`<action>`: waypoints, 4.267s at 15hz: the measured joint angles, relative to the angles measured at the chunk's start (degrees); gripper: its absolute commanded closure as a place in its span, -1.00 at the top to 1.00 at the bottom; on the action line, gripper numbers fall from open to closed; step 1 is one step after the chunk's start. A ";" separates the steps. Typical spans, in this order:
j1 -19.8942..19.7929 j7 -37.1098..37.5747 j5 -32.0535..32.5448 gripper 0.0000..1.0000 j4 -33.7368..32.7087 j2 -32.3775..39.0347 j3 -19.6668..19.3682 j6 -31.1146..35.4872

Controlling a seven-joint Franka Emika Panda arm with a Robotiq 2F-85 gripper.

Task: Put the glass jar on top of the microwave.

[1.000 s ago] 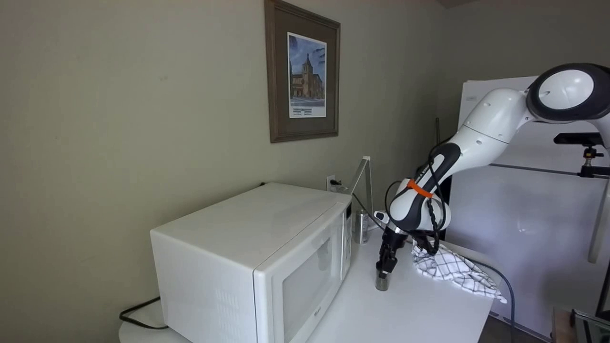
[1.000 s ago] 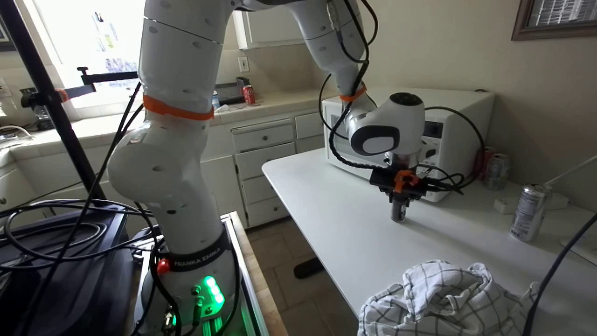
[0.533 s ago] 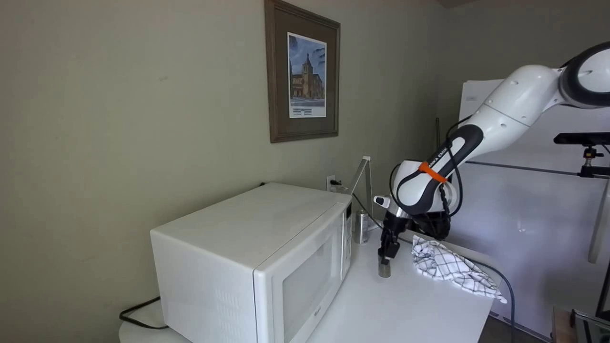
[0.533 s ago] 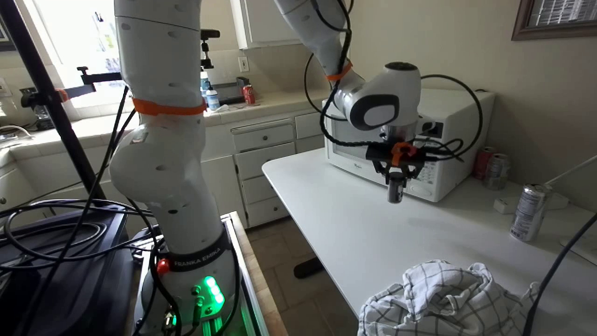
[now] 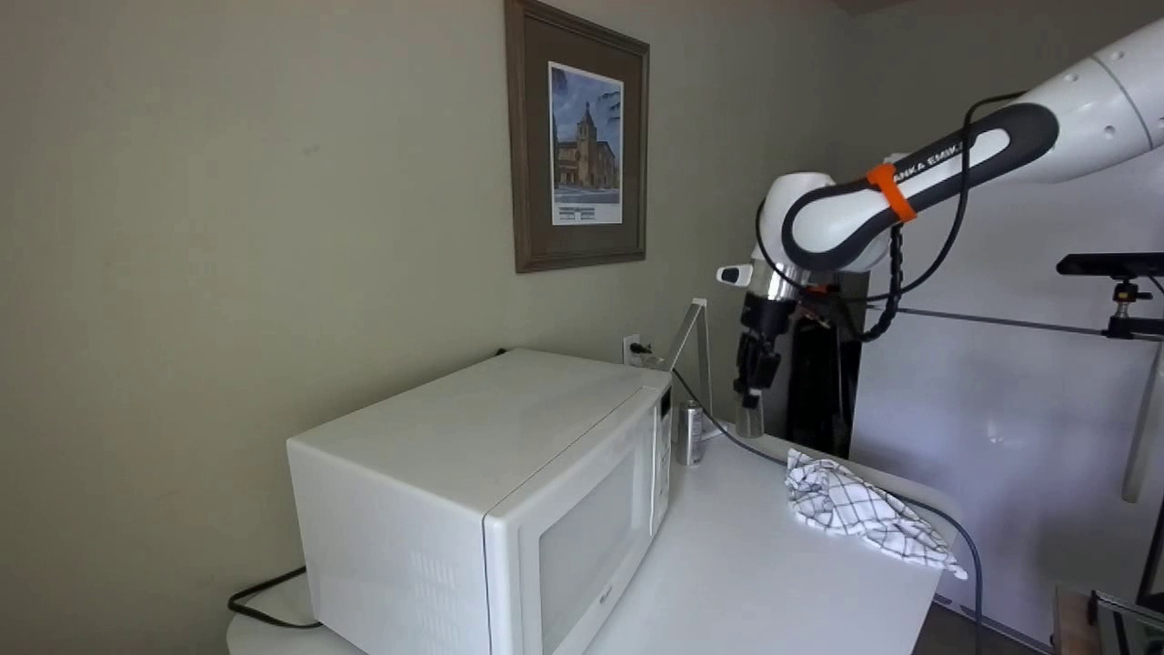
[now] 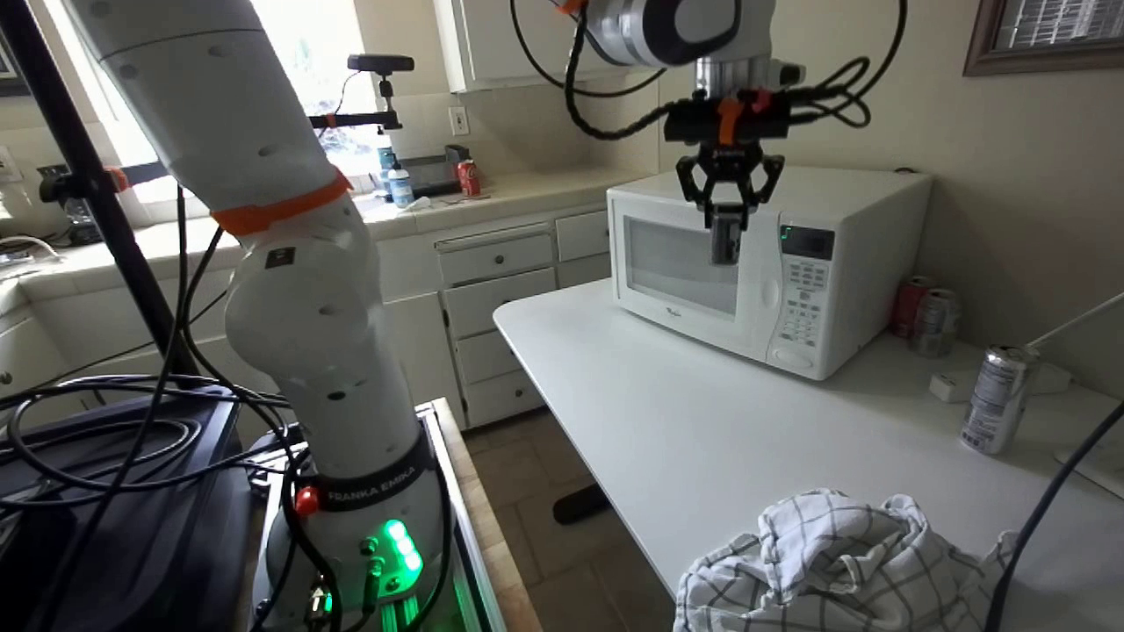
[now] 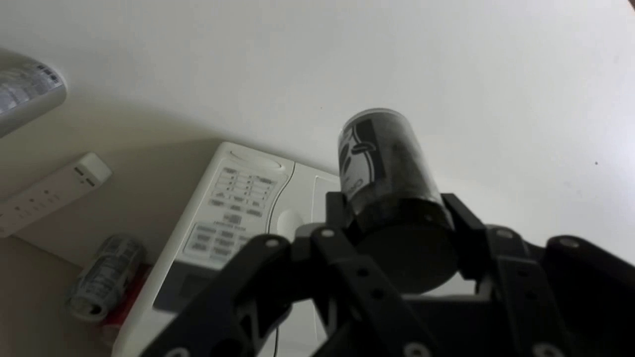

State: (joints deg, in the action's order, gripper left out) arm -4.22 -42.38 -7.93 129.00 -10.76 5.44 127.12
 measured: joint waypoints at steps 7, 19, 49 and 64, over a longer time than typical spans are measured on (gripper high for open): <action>3.95 4.23 0.97 -0.52 -18.04 0.52 -2.29 -10.44; 7.11 9.49 1.06 -0.52 -46.31 31.47 -0.09 -6.76; 9.46 17.47 13.92 1.00 -60.33 35.60 -3.39 -19.29; 2.47 20.61 9.98 1.00 -17.13 5.49 -7.26 -24.03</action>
State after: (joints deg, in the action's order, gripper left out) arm -1.74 -21.77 2.05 111.87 -5.26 -1.82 103.09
